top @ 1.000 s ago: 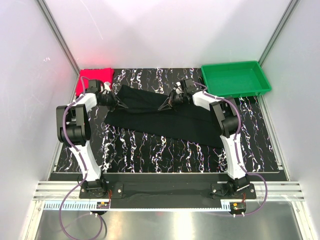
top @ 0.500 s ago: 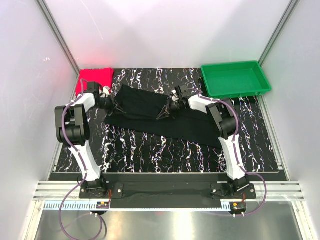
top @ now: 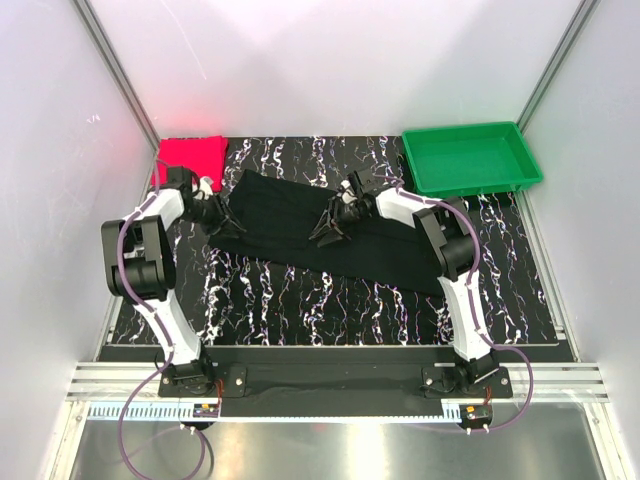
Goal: Fold and stack the t-shirts
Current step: Fold the tshirt
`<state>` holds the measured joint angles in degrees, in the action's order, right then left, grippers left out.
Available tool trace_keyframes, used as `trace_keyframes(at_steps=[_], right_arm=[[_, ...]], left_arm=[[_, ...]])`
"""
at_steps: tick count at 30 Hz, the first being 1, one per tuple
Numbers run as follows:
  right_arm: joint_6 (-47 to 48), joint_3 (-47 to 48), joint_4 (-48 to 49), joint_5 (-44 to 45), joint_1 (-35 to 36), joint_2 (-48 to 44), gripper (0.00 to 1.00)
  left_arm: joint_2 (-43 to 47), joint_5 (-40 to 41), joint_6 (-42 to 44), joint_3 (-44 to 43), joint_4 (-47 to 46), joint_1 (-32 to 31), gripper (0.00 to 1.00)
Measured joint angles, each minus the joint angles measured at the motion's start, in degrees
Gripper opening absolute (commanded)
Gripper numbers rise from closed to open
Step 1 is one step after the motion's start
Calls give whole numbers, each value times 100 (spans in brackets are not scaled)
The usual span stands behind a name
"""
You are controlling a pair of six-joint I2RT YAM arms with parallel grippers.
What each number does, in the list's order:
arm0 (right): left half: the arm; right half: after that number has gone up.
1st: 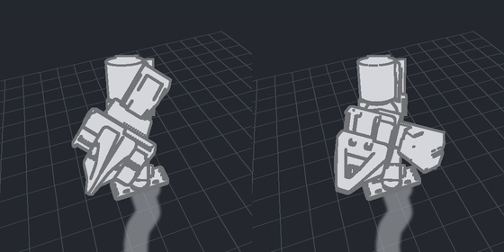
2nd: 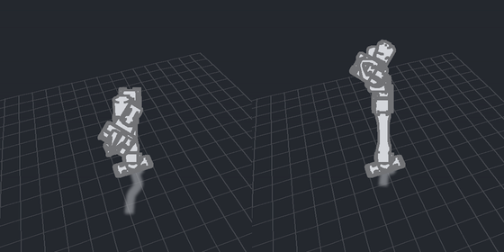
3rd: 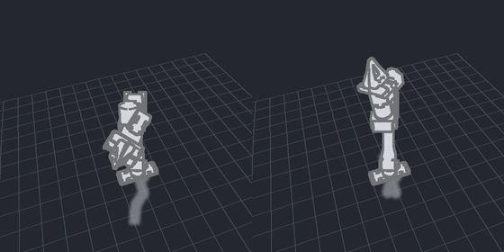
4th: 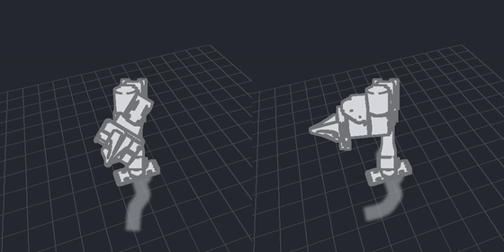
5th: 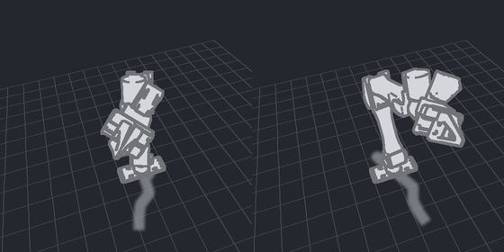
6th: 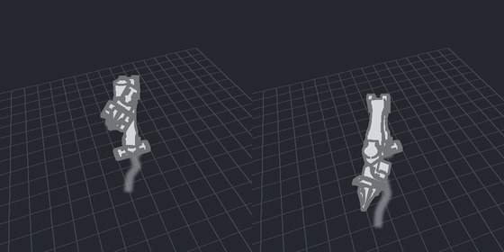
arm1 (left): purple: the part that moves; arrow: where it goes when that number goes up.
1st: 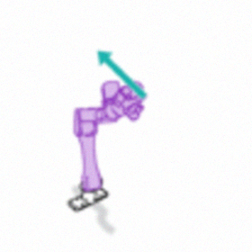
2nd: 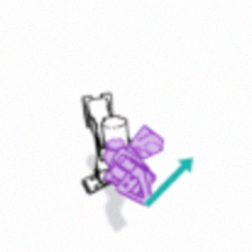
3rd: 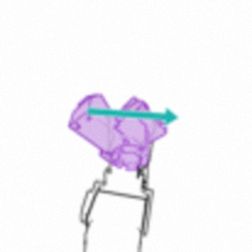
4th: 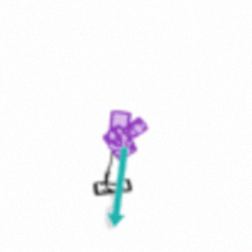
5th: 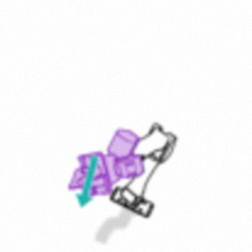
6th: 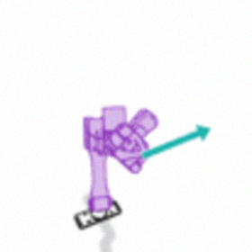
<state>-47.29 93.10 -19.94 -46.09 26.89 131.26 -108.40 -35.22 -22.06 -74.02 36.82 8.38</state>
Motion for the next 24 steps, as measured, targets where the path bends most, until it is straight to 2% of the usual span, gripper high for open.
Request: trace_keyframes(at_steps=[2,3,6,9,12,15,16,18,20,24], right_arm=[[251,114,-389,72,0,0,59],[415,221,-616,164,0,0,60],[876,756,-1268,420,-7,0,60],[1182,1458,-1668,577,-26,4,61],[1335,1921,-1779,614,-46,11,59],[1414,2249,-1871,612,-61,146,48],[1408,2378,-1919,612,-66,247,37],[1370,2616,-1945,603,-66,498,33],[1266,2931,-2000,573,-59,844,22],[1014,3552,-2039,431,-28,1530,12]], left_arm=[[96,177,26,0,66,22,42],[133,243,24,-11,90,28,42],[168,354,-15,-243,144,37,42],[142,328,-61,-579,129,37,48],[31,234,-63,-905,39,37,45],[-101,24,-76,-997,-170,35,41],[-155,-85,-118,-992,-271,35,38],[-280,-328,-284,-953,-577,11,37],[-407,-498,-481,-857,-962,-17,36],[-684,-581,-879,-492,-1589,-131,35]])
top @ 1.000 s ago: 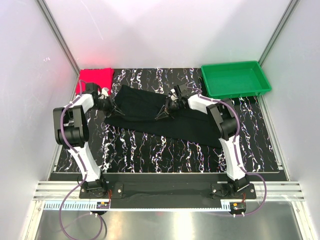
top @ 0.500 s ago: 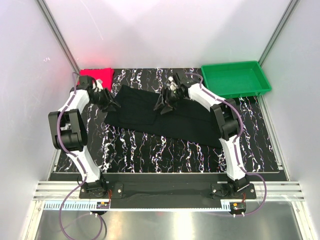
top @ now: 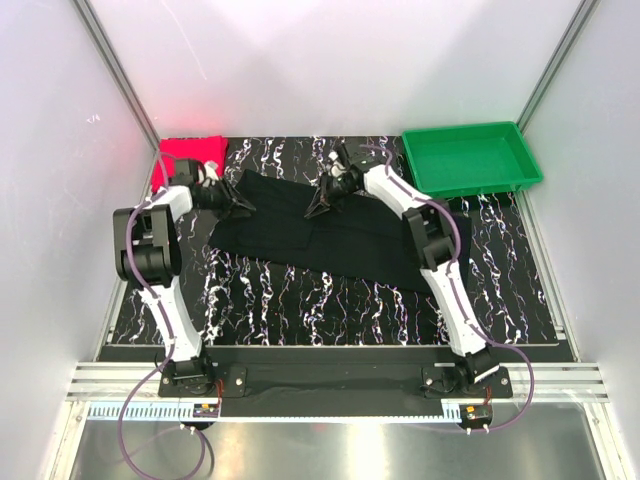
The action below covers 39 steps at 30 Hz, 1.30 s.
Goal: Fold and stack the t-shirts
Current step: Fold the tshirt
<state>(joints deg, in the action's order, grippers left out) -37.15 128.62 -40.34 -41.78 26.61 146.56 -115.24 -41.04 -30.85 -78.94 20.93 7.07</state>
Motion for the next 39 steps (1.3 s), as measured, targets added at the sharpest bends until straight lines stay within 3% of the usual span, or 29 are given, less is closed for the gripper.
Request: trace_keyframes(at_steps=[7,19,26,31,35,36,39], right_arm=[[-323,352,-2,-216,267,468,11],[-66,-1069,264,-428,20,50,16],[267,-1606,-26,55,-476,-636,42],[745,-2275,-625,704,-538,-1910,64],[1128,-3418,-1080,1416,-501,-3534,82],[1176,-3613,-1189,1556,-496,-3836,99],[1344,-4325,-1419,2288,-485,-4857,100]], left_arm=[[-492,68,-487,256,-431,-72,37],[-793,59,-669,-181,-533,-52,41],[-374,437,-564,-76,-341,-92,49],[514,894,-629,111,-164,-299,53],[1239,1674,-984,299,68,-1019,54],[1320,1843,-1060,302,122,-1209,54],[1381,2695,-1486,184,457,-2065,54]])
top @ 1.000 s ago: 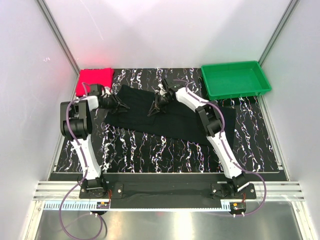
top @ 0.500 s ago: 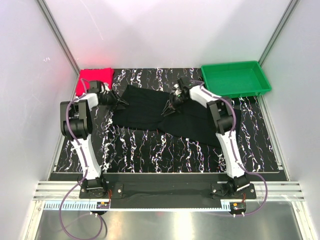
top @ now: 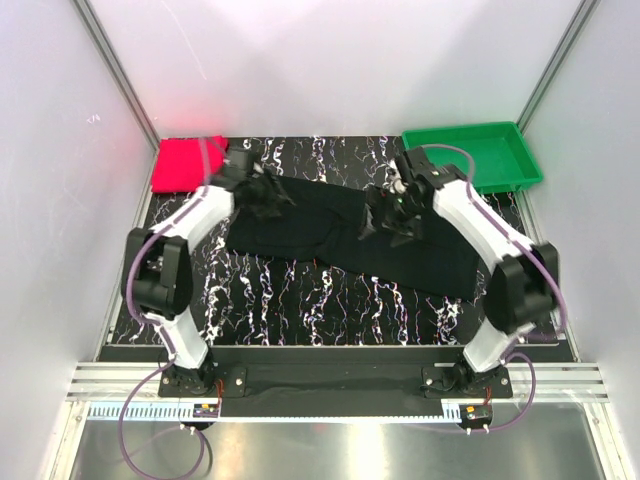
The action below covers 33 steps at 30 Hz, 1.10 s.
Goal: Fold and stack the t-shirts
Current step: Fold the tshirt
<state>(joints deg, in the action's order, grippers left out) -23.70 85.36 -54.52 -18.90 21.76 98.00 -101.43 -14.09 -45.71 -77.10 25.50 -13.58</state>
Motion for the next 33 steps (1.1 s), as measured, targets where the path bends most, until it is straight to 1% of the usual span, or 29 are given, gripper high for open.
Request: trace_keyframes(at_steps=[3,6,9,12,13,17,18,21,24,28,29,32,33], right_arm=[[109,-385,-254,754,-2,-667,100],[166,-560,-411,1443,-2,-1248,100],[118,-745,-483,1659,-50,-1825,100],[129,-883,-570,1674,-85,-2267,100],[144,-938,-577,1676,-92,-2369,100],[240,-1198,-623,1674,-94,-2527,100],[278,-1274,-625,1668,-94,-2500,100],[380,-1416,-627,1609,-94,-2234,100],[481,-1453,-525,1504,-94,-1731,99],[728,-1416,-306,1408,-94,-811,95],[789,-1335,-306,1379,-94,-540,89],[979,-850,-249,1362,-94,415,79],[1016,-684,-214,1364,-94,678,79]], left_arm=[[-195,695,-601,-197,398,-710,55],[-452,1198,-1283,-227,726,-999,56],[-822,1537,-1784,-240,1003,-999,56],[-1300,1784,-2020,-420,1296,-966,57],[-1432,1773,-2061,-614,1478,-942,57],[-1958,1998,-1899,-1438,1646,-887,57],[-2138,1998,-1808,-1718,1753,-872,58],[-2376,2006,-1558,-2090,1838,-774,58],[-2677,1915,-1161,-2575,1893,-538,58],[-3141,1676,-422,-3331,1882,-114,58],[-3239,1639,-229,-3495,1867,-17,58],[-3536,1547,363,-3987,1843,197,58],[-3648,1526,553,-4186,1860,249,58]])
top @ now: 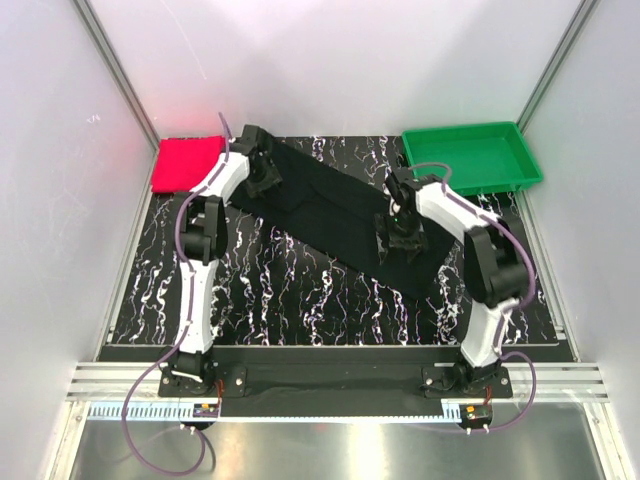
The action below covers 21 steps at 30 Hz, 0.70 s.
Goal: Fold and stack the t-shirts
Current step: Fold the tshirt
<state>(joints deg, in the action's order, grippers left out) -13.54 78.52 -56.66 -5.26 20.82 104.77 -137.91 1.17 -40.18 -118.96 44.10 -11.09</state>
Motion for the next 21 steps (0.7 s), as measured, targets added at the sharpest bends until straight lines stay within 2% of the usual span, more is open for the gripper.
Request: trace_keyframes(at_steps=[3,9,15,21], right_arm=[[107,544,129,17,0,763,77],[278,1209,160,11,2,1440,75],[247,1130,197,129,179,1641,75],[-72,555,361,125,824,1285,75]], left_arm=[[-317,-146,487,-522,-59,63,58],[-706,-627,1071,-1038,-503,63,58],[-946,-1200,977,-1237,-1010,149,57],[-1080,-1744,789,-1272,-1421,232,57]])
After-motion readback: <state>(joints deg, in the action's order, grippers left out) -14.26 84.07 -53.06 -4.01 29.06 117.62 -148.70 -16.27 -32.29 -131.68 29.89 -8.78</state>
